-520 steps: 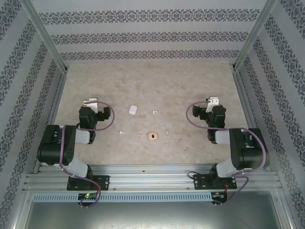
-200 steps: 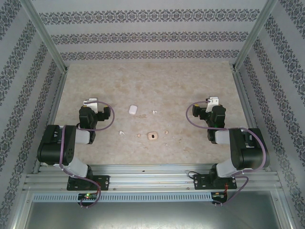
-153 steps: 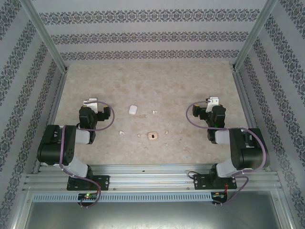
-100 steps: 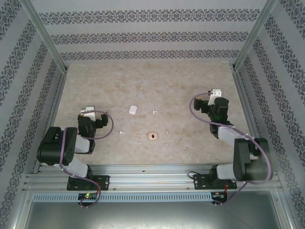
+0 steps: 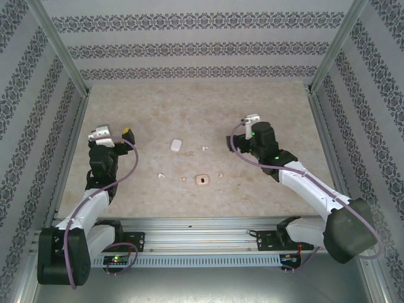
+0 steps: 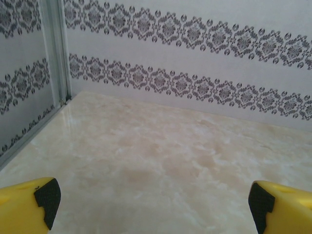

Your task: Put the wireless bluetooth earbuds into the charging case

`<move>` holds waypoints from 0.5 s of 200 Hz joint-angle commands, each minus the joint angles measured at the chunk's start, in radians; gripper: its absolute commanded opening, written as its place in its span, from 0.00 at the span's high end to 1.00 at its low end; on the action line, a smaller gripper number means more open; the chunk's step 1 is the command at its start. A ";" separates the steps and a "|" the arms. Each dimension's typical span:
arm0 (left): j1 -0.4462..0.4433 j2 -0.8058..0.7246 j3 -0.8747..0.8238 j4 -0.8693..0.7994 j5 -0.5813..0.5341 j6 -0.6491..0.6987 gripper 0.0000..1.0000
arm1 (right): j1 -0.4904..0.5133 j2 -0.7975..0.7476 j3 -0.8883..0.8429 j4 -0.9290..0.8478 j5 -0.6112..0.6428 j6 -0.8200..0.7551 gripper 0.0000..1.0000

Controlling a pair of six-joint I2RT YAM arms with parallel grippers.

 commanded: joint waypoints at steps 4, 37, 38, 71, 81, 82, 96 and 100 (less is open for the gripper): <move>0.006 0.005 0.104 -0.385 0.102 -0.094 0.00 | 0.132 0.030 0.092 -0.226 0.037 0.121 0.06; -0.002 0.109 0.240 -0.672 0.284 -0.145 0.01 | 0.288 0.149 0.181 -0.405 -0.017 0.284 0.06; -0.003 0.114 0.244 -0.680 0.290 -0.146 0.01 | 0.291 0.153 0.183 -0.408 -0.021 0.290 0.06; -0.100 0.225 0.332 -0.881 0.339 -0.161 0.05 | 0.361 0.237 0.200 -0.442 -0.142 0.446 0.09; -0.147 0.240 0.346 -0.913 0.318 -0.175 0.05 | 0.384 0.252 0.209 -0.451 -0.143 0.470 0.10; -0.151 0.242 0.347 -0.915 0.315 -0.176 0.05 | 0.386 0.254 0.210 -0.451 -0.142 0.472 0.10; -0.208 0.259 0.361 -0.940 0.288 -0.212 0.06 | 0.408 0.280 0.229 -0.476 -0.141 0.496 0.10; -0.224 0.265 0.365 -0.945 0.282 -0.223 0.07 | 0.412 0.292 0.235 -0.485 -0.141 0.501 0.11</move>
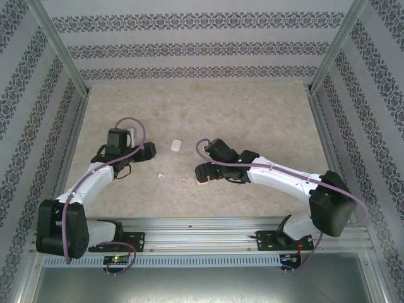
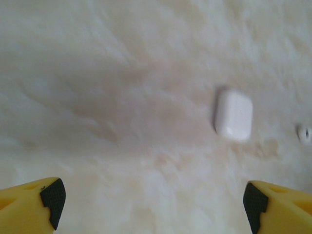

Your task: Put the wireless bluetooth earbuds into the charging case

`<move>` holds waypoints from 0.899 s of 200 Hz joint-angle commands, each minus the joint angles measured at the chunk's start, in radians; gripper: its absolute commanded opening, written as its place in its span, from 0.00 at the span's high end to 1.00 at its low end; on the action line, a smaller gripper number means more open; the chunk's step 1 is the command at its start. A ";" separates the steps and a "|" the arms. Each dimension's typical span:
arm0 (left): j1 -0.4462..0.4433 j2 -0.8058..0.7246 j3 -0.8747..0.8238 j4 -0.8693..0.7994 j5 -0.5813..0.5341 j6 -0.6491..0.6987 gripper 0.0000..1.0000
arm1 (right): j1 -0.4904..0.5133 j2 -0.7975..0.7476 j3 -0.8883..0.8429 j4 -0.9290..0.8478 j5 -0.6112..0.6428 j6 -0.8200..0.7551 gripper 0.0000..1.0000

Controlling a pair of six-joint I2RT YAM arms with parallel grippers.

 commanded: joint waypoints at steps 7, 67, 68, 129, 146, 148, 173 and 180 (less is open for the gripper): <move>-0.101 0.026 0.048 -0.172 -0.006 -0.094 0.08 | 0.039 0.054 0.069 -0.095 -0.034 0.117 0.11; -0.247 0.058 0.081 -0.214 -0.121 -0.170 0.11 | 0.068 0.186 0.129 -0.113 -0.051 0.166 0.15; -0.247 0.058 0.081 -0.214 -0.121 -0.170 0.11 | 0.068 0.188 0.131 -0.114 -0.051 0.166 0.15; -0.263 0.052 0.063 -0.186 -0.123 -0.170 0.11 | 0.072 0.287 0.204 -0.132 -0.019 0.153 0.16; -0.263 0.056 0.061 -0.178 -0.116 -0.169 0.11 | 0.071 0.314 0.226 -0.141 -0.015 0.151 0.17; -0.263 0.056 0.059 -0.176 -0.117 -0.169 0.11 | 0.071 0.317 0.228 -0.142 -0.015 0.152 0.17; -0.263 0.062 0.053 -0.164 -0.109 -0.168 0.11 | 0.062 0.349 0.248 -0.157 -0.009 0.154 0.18; -0.262 0.064 0.053 -0.160 -0.106 -0.167 0.11 | 0.059 0.353 0.251 -0.160 -0.006 0.154 0.19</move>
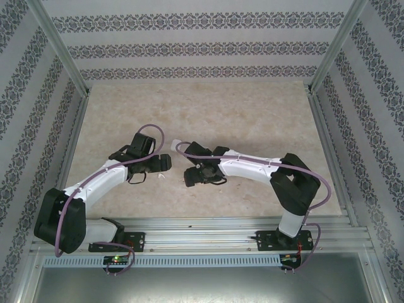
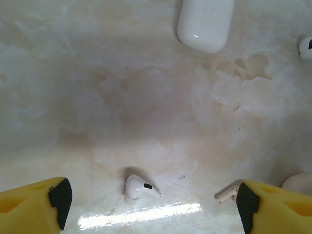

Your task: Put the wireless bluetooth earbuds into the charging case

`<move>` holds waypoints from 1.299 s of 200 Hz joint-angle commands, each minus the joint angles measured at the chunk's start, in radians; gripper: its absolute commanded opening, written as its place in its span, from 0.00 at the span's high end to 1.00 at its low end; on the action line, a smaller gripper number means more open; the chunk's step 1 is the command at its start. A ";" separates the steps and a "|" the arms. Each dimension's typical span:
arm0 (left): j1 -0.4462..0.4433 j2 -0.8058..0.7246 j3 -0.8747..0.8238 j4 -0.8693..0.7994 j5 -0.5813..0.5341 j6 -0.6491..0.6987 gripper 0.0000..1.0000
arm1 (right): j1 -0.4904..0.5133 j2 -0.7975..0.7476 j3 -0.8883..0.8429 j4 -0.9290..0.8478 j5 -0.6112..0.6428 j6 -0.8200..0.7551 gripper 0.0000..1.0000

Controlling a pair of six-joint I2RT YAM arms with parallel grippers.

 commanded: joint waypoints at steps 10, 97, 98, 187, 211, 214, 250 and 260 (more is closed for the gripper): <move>-0.014 0.010 -0.006 0.018 0.004 -0.012 0.11 | -0.009 0.033 0.030 -0.044 0.030 0.005 0.19; -0.014 0.065 -0.004 0.084 0.112 0.007 0.18 | -0.037 0.096 0.030 -0.015 0.004 0.009 0.23; -0.014 0.064 -0.004 0.085 0.112 0.007 0.18 | -0.037 0.098 0.031 -0.015 0.004 0.009 0.23; -0.014 0.050 -0.048 0.171 0.165 0.025 0.21 | -0.081 0.099 0.005 0.022 -0.058 0.008 0.41; -0.014 0.033 -0.065 0.217 0.198 0.043 0.21 | -0.099 0.041 -0.022 0.047 -0.087 0.026 0.46; -0.014 0.029 -0.067 0.225 0.204 0.046 0.21 | -0.102 0.032 -0.025 0.050 -0.089 0.028 0.46; -0.014 -0.040 -0.141 0.421 0.332 0.065 0.23 | -0.147 -0.105 -0.051 0.077 -0.132 0.067 0.47; -0.014 -0.061 -0.167 0.496 0.370 0.064 0.24 | -0.160 -0.149 -0.050 0.076 -0.137 0.072 0.48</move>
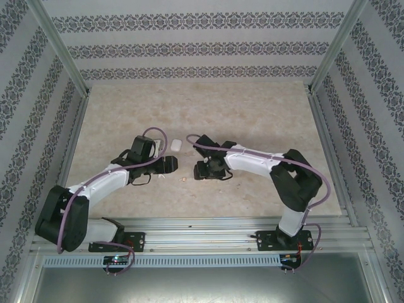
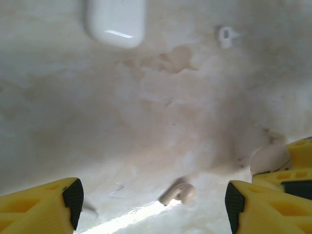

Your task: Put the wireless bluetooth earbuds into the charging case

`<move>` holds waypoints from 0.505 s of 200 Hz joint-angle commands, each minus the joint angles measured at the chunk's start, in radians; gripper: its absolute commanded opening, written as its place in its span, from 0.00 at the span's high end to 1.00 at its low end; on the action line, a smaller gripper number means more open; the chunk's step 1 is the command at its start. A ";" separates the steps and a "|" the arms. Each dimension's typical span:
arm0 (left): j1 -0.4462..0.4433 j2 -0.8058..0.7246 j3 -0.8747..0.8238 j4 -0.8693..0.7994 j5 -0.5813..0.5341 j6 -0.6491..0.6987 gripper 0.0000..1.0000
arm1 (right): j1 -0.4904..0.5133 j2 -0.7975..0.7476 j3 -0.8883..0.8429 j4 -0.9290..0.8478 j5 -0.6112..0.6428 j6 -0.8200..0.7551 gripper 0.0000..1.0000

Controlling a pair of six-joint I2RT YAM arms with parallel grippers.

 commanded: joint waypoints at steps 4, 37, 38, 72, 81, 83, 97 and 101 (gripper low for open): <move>-0.015 -0.065 -0.058 0.243 0.132 0.032 0.24 | -0.033 -0.132 -0.002 0.032 -0.036 0.041 0.48; -0.052 -0.110 -0.111 0.474 0.176 0.036 0.27 | -0.078 -0.241 0.013 0.030 -0.070 0.066 0.48; -0.055 -0.111 -0.113 0.482 0.174 0.036 0.27 | -0.080 -0.244 0.013 0.030 -0.071 0.067 0.48; -0.125 -0.051 -0.170 0.839 0.164 -0.010 0.36 | -0.106 -0.309 0.030 0.035 -0.115 0.098 0.48; -0.150 -0.020 -0.179 0.937 0.164 -0.014 0.37 | -0.112 -0.321 0.030 0.037 -0.126 0.106 0.47; -0.156 -0.014 -0.180 0.958 0.164 -0.013 0.37 | -0.112 -0.323 0.030 0.037 -0.129 0.109 0.48; -0.191 0.039 -0.181 1.069 0.165 -0.005 0.37 | -0.122 -0.340 0.024 0.047 -0.148 0.124 0.47; -0.200 0.055 -0.182 1.098 0.164 -0.004 0.37 | -0.126 -0.345 0.022 0.050 -0.152 0.130 0.47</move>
